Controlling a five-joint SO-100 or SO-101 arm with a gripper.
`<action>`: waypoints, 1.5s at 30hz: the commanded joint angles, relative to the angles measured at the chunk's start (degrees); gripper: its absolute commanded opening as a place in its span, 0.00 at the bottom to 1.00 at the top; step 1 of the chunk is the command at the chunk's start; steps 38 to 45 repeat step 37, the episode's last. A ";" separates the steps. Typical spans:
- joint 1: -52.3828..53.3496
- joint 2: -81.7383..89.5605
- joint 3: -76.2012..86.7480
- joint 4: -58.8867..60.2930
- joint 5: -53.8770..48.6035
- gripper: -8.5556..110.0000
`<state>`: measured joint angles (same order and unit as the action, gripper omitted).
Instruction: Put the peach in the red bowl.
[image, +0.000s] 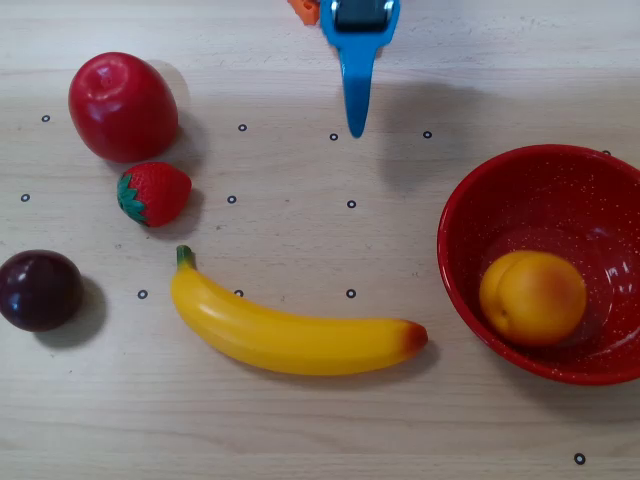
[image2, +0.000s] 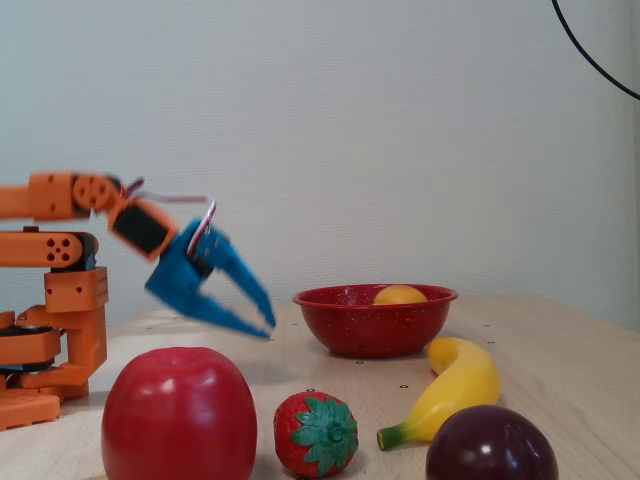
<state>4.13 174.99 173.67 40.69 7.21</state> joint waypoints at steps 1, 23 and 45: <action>-1.14 3.52 -0.53 0.35 0.70 0.07; 0.09 10.02 5.01 9.58 -7.82 0.07; 0.79 10.02 5.01 9.67 -6.77 0.07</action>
